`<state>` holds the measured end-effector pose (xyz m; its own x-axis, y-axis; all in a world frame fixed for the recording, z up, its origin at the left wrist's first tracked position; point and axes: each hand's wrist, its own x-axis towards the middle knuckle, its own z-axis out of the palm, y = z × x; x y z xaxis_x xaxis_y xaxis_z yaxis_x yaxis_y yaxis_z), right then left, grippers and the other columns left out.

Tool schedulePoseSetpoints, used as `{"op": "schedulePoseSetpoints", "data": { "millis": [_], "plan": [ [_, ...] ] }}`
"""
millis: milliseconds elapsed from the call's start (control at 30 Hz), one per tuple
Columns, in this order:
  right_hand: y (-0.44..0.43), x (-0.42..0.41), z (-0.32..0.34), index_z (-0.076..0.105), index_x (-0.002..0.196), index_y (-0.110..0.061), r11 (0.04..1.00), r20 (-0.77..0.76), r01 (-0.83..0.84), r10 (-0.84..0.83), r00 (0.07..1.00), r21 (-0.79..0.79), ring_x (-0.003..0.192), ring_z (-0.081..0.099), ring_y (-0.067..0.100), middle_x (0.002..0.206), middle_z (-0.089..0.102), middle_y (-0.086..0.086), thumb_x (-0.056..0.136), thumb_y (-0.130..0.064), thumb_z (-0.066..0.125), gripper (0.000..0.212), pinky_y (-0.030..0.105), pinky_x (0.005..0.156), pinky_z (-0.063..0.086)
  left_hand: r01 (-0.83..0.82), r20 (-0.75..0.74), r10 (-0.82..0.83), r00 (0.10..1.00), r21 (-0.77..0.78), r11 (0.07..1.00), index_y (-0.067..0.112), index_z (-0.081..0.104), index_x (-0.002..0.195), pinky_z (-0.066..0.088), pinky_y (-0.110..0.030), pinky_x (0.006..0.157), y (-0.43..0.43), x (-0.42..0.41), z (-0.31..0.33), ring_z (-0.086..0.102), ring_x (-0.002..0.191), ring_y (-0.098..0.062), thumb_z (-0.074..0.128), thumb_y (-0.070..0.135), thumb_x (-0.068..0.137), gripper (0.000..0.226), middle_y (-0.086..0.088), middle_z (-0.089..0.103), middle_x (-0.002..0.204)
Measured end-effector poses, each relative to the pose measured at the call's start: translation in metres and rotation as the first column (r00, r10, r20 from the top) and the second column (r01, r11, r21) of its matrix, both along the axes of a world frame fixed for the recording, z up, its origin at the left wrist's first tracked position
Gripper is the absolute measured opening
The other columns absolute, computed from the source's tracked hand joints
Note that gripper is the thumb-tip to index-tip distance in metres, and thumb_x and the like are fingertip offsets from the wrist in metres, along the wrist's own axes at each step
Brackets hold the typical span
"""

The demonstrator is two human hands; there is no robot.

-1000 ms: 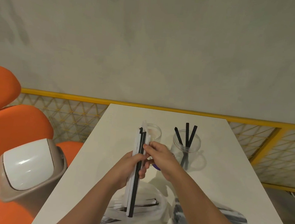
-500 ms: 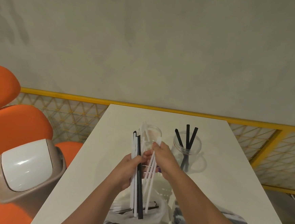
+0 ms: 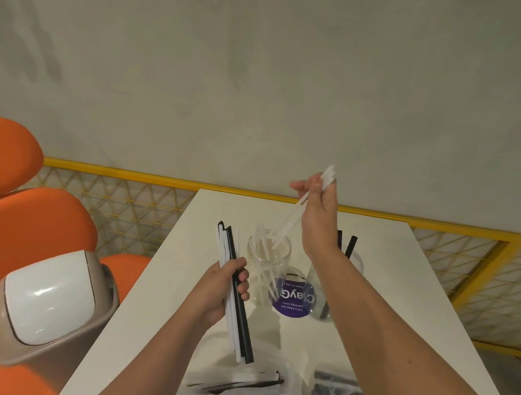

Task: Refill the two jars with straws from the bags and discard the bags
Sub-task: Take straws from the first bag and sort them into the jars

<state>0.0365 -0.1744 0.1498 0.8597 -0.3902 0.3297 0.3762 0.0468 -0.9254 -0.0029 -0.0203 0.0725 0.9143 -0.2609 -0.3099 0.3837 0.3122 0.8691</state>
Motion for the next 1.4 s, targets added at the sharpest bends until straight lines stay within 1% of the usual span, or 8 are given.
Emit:
{"op": "schedulePoseSetpoints", "data": {
  "millis": [167,267,400,600,700,900,1133,1400],
  "plan": [
    [0.005,0.016,-0.039,0.052,0.1,-0.026,0.985,-0.164,-0.068,0.042,0.986,-0.159,0.105,0.054,0.009,0.109,0.064,-0.001,0.101,-0.031,0.029,0.023,0.021,0.098,0.036,0.027,0.019,-0.027,0.999,-0.032,0.999,0.011,0.043,0.07,0.037,-0.023,0.041,-0.002,0.0,0.0,0.036,0.042,-0.011,0.045,0.013,0.096,0.026,-0.001,0.04,0.054],
    [0.002,0.018,-0.057,0.054,0.116,-0.01,0.95,-0.309,-0.119,0.025,0.951,-0.288,0.097,0.053,0.004,0.12,0.058,-0.002,0.102,-0.03,0.028,0.036,0.002,0.075,0.037,0.041,0.026,-0.039,0.999,-0.058,0.997,0.011,0.044,0.069,0.037,-0.023,0.041,-0.004,-0.001,0.0,0.036,0.042,-0.012,0.046,0.015,0.097,0.027,-0.002,0.039,0.055],
    [0.001,0.024,-0.069,0.05,0.122,-0.008,0.865,-0.441,-0.209,-0.016,0.897,-0.457,0.118,0.049,0.021,0.127,0.052,0.009,0.101,-0.026,0.034,0.033,0.025,0.09,0.038,0.058,0.043,-0.055,0.998,-0.074,0.996,0.01,0.044,0.067,0.038,-0.023,0.042,-0.005,-0.001,0.002,0.036,0.042,-0.012,0.045,0.017,0.097,0.031,-0.003,0.038,0.057],
    [0.007,0.017,-0.057,0.044,0.131,-0.011,0.742,-0.155,0.059,-0.216,0.964,-0.668,0.122,0.04,0.02,0.129,0.045,0.008,0.093,-0.017,0.052,0.04,0.025,0.097,0.033,0.091,0.053,-0.088,0.995,-0.068,0.993,0.01,0.04,0.068,0.037,-0.022,0.042,-0.007,-0.001,0.004,0.035,0.042,-0.011,0.042,0.015,0.097,0.029,-0.002,0.039,0.055],
    [0.016,0.005,-0.042,0.061,0.109,-0.01,0.788,-0.112,-0.03,-0.049,0.993,-0.615,0.09,0.052,0.012,0.103,0.054,0.006,0.089,-0.013,0.058,0.02,0.018,0.081,0.037,0.104,0.057,-0.102,0.993,-0.045,0.994,0.01,0.04,0.07,0.037,-0.023,0.042,-0.01,-0.003,0.005,0.035,0.042,-0.012,0.041,0.016,0.097,0.028,-0.003,0.04,0.057],
    [0.02,-0.014,-0.026,0.06,0.109,-0.014,0.715,-0.627,-0.536,0.176,0.759,-0.449,0.076,0.054,0.011,0.091,0.06,0.001,0.091,-0.033,0.055,0.027,0.022,0.063,0.042,0.147,0.084,-0.148,0.985,0.01,0.989,0.008,0.043,0.078,0.038,-0.025,0.043,-0.017,-0.009,0.009,0.037,0.044,-0.013,0.039,0.014,0.098,0.021,-0.005,0.041,0.059],
    [0.017,-0.018,-0.03,0.049,0.075,-0.009,0.635,-0.586,-0.461,0.016,0.81,-0.619,0.057,0.046,0.014,0.063,0.048,0.0,0.09,-0.017,0.049,0.017,0.026,0.057,0.042,0.205,0.051,-0.21,0.976,0.089,0.975,0.008,0.044,0.079,0.041,-0.025,0.047,-0.028,-0.016,0.009,0.042,0.045,-0.014,0.036,0.015,0.099,0.023,-0.006,0.045,0.059],
    [0.007,-0.02,-0.034,0.045,0.089,-0.009,0.781,-0.619,-0.379,-0.012,0.785,-0.496,0.055,0.052,0.014,0.072,0.049,0.001,0.097,-0.019,0.037,0.015,0.012,0.038,0.037,0.173,0.069,-0.18,0.981,0.089,0.981,0.0,0.059,0.093,0.045,-0.025,0.049,-0.033,-0.018,0.012,0.05,0.048,-0.016,0.031,0.015,0.101,0.032,-0.012,0.058,0.066]
  ]
}}
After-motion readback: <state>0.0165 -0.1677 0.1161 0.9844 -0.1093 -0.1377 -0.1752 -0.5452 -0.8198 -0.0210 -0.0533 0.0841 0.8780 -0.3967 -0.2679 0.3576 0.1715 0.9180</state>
